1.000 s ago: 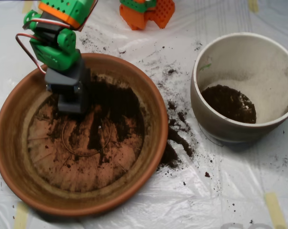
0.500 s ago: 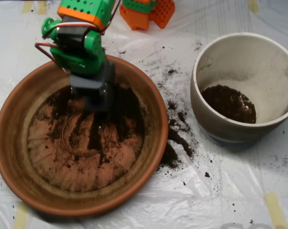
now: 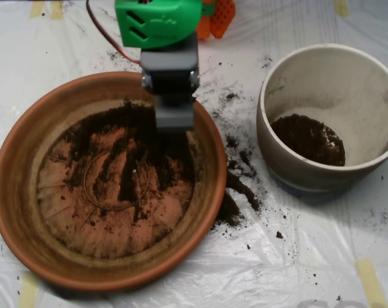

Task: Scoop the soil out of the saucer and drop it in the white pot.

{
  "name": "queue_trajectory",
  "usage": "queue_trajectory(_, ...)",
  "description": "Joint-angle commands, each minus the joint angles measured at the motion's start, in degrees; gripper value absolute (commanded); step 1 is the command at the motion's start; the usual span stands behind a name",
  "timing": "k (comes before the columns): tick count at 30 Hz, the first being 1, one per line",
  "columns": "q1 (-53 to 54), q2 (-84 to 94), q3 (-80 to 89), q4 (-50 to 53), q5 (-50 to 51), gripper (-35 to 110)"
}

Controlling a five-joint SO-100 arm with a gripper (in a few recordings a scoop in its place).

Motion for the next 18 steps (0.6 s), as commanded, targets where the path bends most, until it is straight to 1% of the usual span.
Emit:
queue_trajectory(1, -4.75, 6.59, -9.23, 3.08, 0.79, -1)
queue_trajectory(5, -10.9, 4.57, -20.13, 7.47, 2.02, -1)
queue_trajectory(9, -16.7, -2.46, -34.89, 12.3, 2.55, -1)
queue_trajectory(14, -24.26, -7.38, -37.27, 10.99, 2.72, -1)
queue_trajectory(18, -29.0, -7.91, -35.42, 8.17, 0.0, -1)
